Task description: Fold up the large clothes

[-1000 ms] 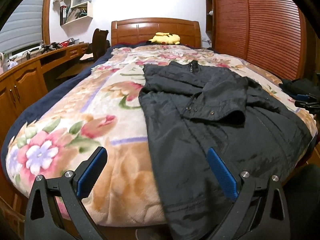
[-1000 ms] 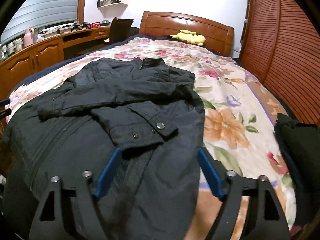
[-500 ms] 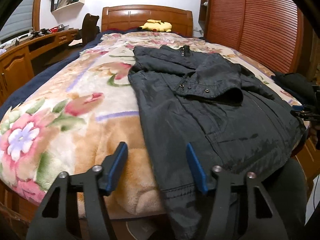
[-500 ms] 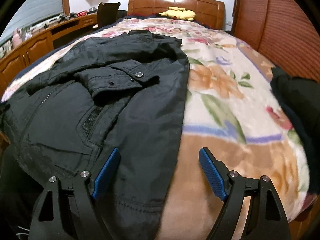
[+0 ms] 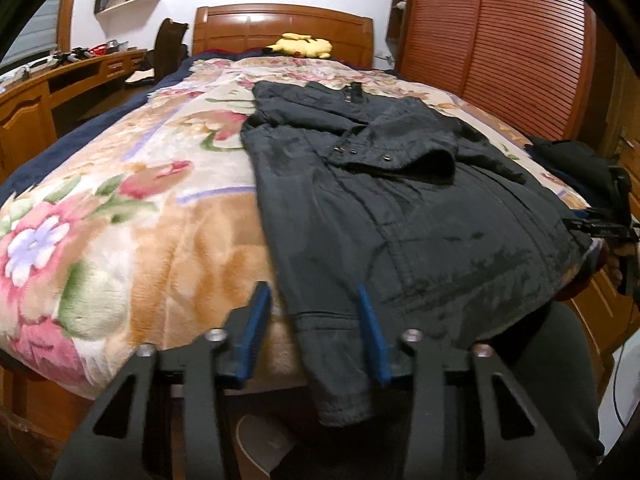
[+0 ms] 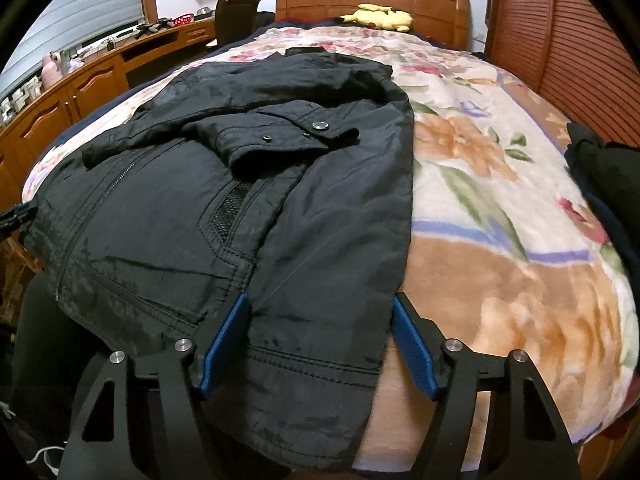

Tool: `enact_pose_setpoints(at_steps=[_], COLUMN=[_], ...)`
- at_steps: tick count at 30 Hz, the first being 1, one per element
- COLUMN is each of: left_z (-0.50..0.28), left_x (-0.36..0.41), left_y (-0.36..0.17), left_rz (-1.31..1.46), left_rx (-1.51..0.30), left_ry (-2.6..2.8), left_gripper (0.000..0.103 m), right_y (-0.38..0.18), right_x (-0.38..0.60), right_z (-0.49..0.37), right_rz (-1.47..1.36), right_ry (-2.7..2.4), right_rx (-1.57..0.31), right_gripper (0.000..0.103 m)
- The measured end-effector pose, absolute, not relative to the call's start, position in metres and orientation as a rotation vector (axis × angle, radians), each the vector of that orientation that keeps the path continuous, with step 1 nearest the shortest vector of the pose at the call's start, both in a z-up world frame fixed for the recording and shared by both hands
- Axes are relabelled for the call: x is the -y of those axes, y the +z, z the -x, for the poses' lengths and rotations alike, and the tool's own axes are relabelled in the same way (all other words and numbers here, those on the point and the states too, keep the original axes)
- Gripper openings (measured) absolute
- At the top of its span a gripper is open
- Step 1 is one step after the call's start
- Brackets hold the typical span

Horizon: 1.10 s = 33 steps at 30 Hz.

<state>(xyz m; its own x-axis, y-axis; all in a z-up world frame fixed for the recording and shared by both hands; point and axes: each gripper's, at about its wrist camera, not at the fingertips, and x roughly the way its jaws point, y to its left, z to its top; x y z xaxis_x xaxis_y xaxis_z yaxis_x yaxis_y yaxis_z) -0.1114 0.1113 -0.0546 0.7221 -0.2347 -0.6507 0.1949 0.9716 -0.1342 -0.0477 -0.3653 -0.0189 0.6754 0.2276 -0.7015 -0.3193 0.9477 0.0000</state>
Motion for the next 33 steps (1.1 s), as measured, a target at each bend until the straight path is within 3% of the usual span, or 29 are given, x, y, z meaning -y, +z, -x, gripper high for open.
enact_pose_setpoints(at_steps=[2,4,7,15,33], left_z=[0.111,0.111,0.114,0.125,0.140], left_x=[-0.110,-0.108,-0.107,-0.105,-0.122], left_y=[-0.052,-0.045,-0.027,0.024,0.118], left_rz=[0.057,0.053,0.059,0.035,0.043], left_rx=[-0.732,-0.724,-0.678,-0.538,-0.319], left_ry=[-0.243,-0.251,-0.253,-0.249,-0.205], left_gripper=[0.022,0.010,0.008,0.007,0.006], right_y=[-0.018,-0.015,-0.007,0.043,0.116], right_x=[0.364,0.361,0.360,0.364,0.373], right_z=[0.050,0.054,0.056,0.078,0.147], right_rz=[0.130,0.145,0.134,0.088,0.105], right_ry=[0.330,0.335,0.347,0.324,0.327], right_rx=[-0.760,-0.748,-0.726,-0.527,-0.307], right_gripper=[0.053,0.027,0.016,0.008,0.006])
